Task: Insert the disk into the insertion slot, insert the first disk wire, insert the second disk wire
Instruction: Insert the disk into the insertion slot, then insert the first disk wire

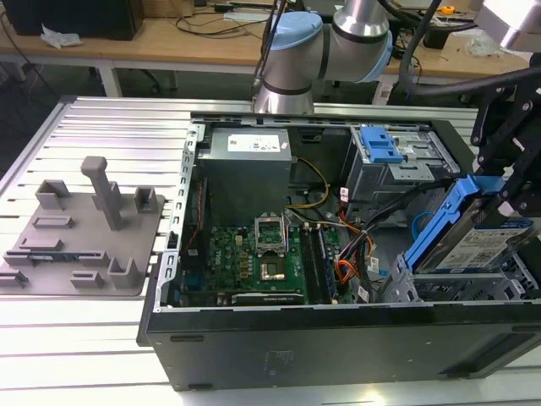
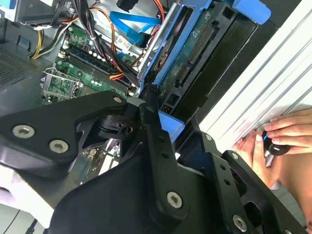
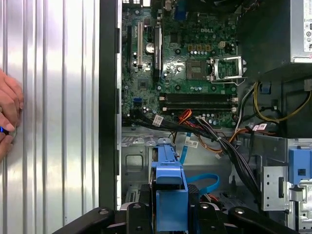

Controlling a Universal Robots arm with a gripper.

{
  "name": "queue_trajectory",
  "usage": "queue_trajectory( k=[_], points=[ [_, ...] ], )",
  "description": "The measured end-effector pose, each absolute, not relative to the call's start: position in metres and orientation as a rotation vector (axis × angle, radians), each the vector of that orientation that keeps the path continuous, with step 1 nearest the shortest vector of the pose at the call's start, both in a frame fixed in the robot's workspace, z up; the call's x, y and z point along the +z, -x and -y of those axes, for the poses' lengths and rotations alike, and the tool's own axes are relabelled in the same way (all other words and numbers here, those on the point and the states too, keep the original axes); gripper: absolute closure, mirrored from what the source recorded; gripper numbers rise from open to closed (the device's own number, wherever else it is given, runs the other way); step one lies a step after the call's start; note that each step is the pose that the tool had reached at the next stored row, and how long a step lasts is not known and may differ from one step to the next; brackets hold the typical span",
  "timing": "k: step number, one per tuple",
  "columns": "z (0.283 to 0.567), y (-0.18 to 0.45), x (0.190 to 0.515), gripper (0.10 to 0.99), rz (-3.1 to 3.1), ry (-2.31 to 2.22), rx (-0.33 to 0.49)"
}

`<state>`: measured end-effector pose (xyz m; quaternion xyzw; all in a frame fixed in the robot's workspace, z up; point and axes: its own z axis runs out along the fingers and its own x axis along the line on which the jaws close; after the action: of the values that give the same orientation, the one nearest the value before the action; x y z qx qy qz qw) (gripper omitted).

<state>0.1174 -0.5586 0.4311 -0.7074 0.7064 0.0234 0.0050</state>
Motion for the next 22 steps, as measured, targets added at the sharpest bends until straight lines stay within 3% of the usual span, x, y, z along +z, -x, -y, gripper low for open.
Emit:
queue_trajectory(
  k=[8, 11, 22],
  points=[
    [0.559, -0.117, 0.42, 0.71, -2.212, 2.216, 0.073],
    [0.559, -0.117, 0.42, 0.525, -2.212, 2.216, 0.073],
    [0.559, -0.117, 0.42, 0.525, -2.212, 2.216, 0.073]
  ],
)
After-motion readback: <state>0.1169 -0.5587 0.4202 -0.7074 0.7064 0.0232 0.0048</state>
